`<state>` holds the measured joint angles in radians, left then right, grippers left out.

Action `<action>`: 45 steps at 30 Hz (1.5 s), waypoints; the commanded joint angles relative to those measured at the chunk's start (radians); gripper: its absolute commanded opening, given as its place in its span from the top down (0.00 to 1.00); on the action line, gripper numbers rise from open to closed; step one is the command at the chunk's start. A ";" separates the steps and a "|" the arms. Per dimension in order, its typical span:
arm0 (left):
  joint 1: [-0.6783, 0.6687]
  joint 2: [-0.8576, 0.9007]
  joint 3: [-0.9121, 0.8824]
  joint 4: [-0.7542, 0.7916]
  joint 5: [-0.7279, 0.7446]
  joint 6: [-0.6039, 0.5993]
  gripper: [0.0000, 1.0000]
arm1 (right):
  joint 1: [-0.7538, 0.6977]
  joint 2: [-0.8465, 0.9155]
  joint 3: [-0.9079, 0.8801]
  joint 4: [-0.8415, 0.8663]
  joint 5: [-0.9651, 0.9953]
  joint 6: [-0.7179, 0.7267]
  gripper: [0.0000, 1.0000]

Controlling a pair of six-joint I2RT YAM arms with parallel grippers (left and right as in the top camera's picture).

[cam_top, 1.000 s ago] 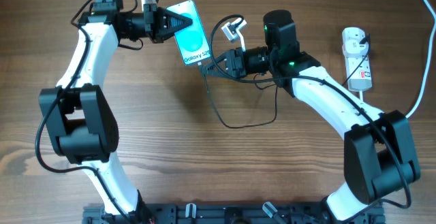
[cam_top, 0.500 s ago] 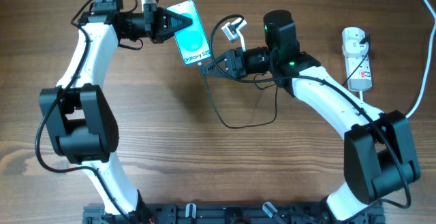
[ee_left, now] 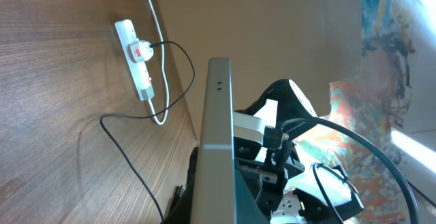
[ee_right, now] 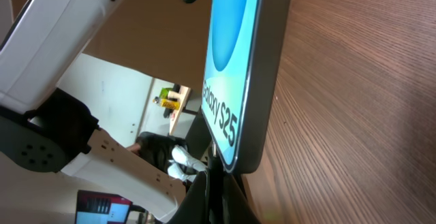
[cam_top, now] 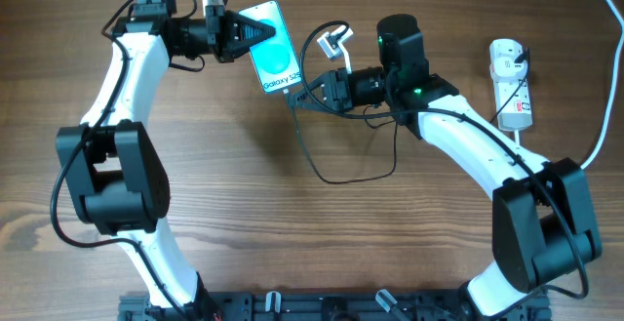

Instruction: Plug charger to phone and switch on socket

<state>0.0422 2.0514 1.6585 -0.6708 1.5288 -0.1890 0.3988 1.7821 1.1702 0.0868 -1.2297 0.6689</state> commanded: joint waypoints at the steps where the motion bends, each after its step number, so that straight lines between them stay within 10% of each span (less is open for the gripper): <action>1: -0.001 -0.023 0.011 0.000 0.048 -0.009 0.96 | 0.004 0.011 0.000 0.005 0.003 -0.014 0.96; 45: -0.014 -0.023 0.011 0.000 0.048 -0.024 0.96 | -0.024 0.011 0.000 0.010 0.010 -0.003 0.96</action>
<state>0.0345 2.0514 1.6585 -0.6701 1.5276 -0.2073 0.3901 1.7821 1.1702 0.0902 -1.2308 0.6693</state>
